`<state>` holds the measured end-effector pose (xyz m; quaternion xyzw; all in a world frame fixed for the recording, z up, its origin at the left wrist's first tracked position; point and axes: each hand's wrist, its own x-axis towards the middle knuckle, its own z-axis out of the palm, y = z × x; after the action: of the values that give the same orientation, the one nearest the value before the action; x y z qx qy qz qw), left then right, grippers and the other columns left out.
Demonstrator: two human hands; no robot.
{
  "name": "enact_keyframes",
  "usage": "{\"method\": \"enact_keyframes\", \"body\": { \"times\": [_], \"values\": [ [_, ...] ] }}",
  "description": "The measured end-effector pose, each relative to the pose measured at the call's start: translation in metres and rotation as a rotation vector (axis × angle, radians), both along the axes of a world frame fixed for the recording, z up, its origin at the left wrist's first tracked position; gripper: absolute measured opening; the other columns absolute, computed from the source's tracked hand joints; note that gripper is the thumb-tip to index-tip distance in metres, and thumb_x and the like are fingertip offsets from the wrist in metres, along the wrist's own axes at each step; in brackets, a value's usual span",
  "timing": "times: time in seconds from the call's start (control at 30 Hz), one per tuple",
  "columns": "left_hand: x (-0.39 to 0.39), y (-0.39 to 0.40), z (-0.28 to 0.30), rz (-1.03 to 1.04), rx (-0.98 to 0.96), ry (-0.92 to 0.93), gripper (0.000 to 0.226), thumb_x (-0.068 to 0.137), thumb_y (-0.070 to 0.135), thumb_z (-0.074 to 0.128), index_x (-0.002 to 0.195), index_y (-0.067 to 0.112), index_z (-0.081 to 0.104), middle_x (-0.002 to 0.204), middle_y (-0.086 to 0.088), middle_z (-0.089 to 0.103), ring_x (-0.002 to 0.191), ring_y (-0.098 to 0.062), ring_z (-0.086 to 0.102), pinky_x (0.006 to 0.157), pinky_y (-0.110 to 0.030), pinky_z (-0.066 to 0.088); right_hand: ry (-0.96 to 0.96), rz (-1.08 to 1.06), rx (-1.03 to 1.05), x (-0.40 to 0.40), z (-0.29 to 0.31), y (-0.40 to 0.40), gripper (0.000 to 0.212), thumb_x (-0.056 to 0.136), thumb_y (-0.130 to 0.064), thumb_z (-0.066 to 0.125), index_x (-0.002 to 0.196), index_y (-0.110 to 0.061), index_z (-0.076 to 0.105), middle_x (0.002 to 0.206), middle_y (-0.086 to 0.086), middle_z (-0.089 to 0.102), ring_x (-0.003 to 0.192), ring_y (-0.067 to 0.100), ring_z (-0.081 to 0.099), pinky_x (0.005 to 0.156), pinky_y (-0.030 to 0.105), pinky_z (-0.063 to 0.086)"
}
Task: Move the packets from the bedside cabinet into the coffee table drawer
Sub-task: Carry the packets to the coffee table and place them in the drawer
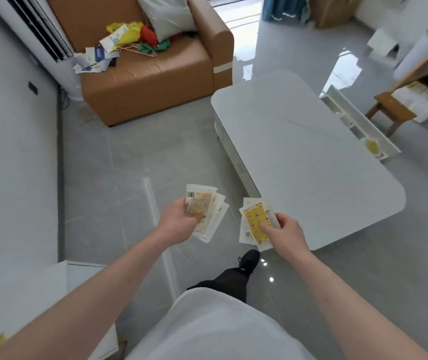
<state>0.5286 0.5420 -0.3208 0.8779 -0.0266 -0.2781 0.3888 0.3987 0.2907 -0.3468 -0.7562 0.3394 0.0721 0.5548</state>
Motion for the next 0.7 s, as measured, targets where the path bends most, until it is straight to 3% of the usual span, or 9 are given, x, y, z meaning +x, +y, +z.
{"method": "enact_keyframes", "body": {
  "times": [0.13,0.3,0.43,0.6,0.7],
  "values": [
    [0.021,-0.07,-0.006,-0.032,-0.01,-0.018,0.025,0.092,0.022,0.074,0.115,0.031,0.068,0.106,0.014,0.074,0.103,-0.013,0.071,0.096,-0.041,0.057,0.009,-0.036,-0.022,0.002,0.004,-0.067,0.006,0.093,-0.031,0.074,0.095,-0.034,0.07,0.094,-0.014,0.074,0.086,0.006,0.072,0.063,0.022,0.053],
    [0.046,-0.151,-0.017,-0.108,-0.041,-0.003,0.026,0.094,0.021,0.073,0.117,0.033,0.068,0.105,0.018,0.073,0.1,-0.008,0.07,0.083,-0.026,0.053,0.06,-0.11,-0.117,0.004,0.007,-0.156,0.007,0.089,-0.034,0.074,0.086,-0.029,0.071,0.077,-0.012,0.071,0.07,0.007,0.066,0.056,0.022,0.045],
    [0.065,-0.2,-0.019,-0.128,-0.053,0.025,0.027,0.094,0.019,0.071,0.118,0.032,0.069,0.108,0.016,0.075,0.102,-0.008,0.071,0.089,-0.03,0.055,0.077,-0.135,-0.116,0.005,0.009,-0.215,0.008,0.089,-0.032,0.075,0.083,-0.027,0.072,0.076,-0.01,0.072,0.074,0.015,0.067,0.06,0.028,0.048],
    [0.072,-0.288,-0.022,-0.219,-0.086,0.071,0.027,0.093,0.019,0.07,0.105,0.043,0.069,0.102,0.02,0.077,0.097,-0.002,0.073,0.091,-0.036,0.06,0.046,-0.231,-0.091,-0.002,0.008,-0.279,0.005,0.088,-0.027,0.075,0.084,-0.027,0.073,0.078,-0.013,0.072,0.078,0.017,0.069,0.063,0.03,0.052],
    [0.062,-0.359,-0.017,-0.282,-0.098,0.055,0.027,0.091,0.026,0.072,0.098,0.051,0.067,0.095,0.03,0.074,0.087,0.008,0.071,0.079,-0.029,0.06,0.036,-0.299,-0.082,-0.019,0.004,-0.321,0.004,0.088,-0.027,0.076,0.085,-0.026,0.073,0.079,-0.012,0.073,0.08,0.017,0.071,0.064,0.03,0.053]
  ]
}}
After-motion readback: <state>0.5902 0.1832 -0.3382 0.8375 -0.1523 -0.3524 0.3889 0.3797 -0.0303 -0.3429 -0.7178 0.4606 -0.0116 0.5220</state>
